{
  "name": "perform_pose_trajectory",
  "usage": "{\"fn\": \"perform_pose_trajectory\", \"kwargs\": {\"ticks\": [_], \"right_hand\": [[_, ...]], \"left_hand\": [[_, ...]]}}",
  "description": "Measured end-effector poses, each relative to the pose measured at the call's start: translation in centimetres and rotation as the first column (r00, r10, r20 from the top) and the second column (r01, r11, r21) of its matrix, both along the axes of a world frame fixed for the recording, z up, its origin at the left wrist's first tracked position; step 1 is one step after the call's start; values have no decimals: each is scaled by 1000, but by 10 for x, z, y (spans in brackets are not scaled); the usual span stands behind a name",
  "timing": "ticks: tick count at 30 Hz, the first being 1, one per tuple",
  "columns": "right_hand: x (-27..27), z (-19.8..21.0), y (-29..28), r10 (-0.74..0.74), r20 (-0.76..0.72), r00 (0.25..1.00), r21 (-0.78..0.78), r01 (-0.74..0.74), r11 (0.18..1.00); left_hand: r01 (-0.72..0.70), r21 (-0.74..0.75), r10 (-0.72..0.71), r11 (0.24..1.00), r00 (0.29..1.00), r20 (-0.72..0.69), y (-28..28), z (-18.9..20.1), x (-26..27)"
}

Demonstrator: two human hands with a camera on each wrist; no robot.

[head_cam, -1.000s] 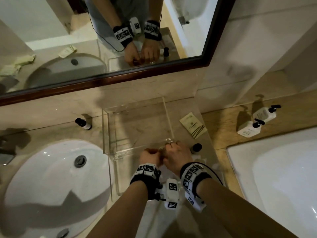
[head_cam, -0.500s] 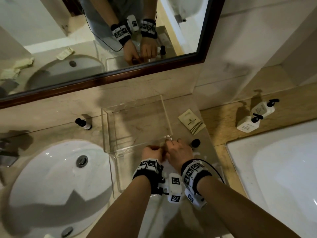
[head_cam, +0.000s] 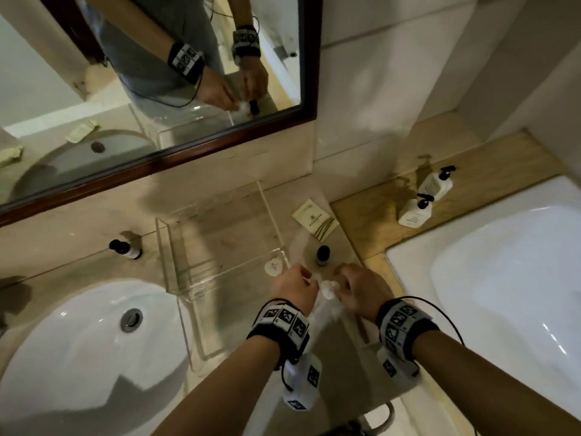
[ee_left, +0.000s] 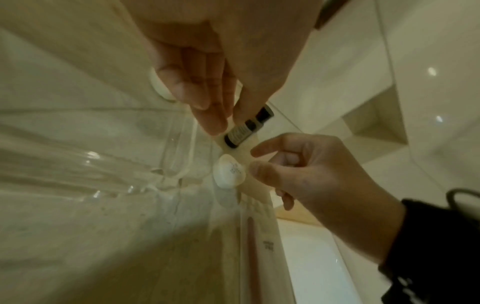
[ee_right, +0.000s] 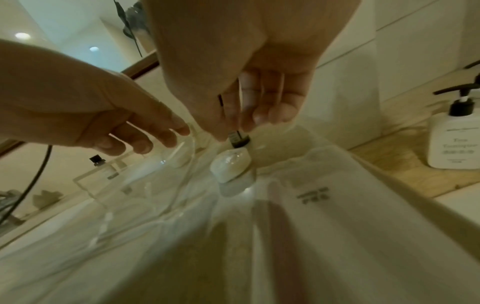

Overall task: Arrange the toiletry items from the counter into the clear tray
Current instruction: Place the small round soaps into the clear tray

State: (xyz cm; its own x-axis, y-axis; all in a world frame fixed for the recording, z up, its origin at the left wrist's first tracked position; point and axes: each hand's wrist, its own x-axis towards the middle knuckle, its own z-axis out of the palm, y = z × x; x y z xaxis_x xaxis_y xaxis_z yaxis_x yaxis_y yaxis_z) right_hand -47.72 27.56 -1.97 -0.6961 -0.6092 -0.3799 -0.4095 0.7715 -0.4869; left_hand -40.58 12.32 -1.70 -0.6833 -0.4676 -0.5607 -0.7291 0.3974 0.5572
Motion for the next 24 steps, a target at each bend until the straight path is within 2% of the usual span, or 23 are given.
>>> {"fn": "perform_pose_trajectory", "kwargs": {"ticks": [2,5,9,12,17,20,24], "right_hand": [[0,-7,0,9,50,999,49,-12,999],[2,-16,-6,14,40,999,134,-19,991],[8,-26,-13,14,31,999,121,-17,993],[13,-26,-11,33,1,999,98,-33,995],[20,-10,-12,45,-26,999,-13,-46,999],[23,-1,-33,55,-45,997,-70,-58,996],[32,2,-69,96,-29,995,-165,-99,981]], "left_hand": [[28,1,-28,1000,998,52,7,-7,-7],[-13,103,-2,995,989,150,17,-18,-18],[36,88,-51,995,983,178,19,-28,-26],[61,93,-75,994,986,150,19,-24,-23],[7,149,-18,989,997,72,8,-5,-11],[-53,142,55,988,999,-3,-13,3,1],[-115,108,118,987,993,-29,-51,1,28]]}}
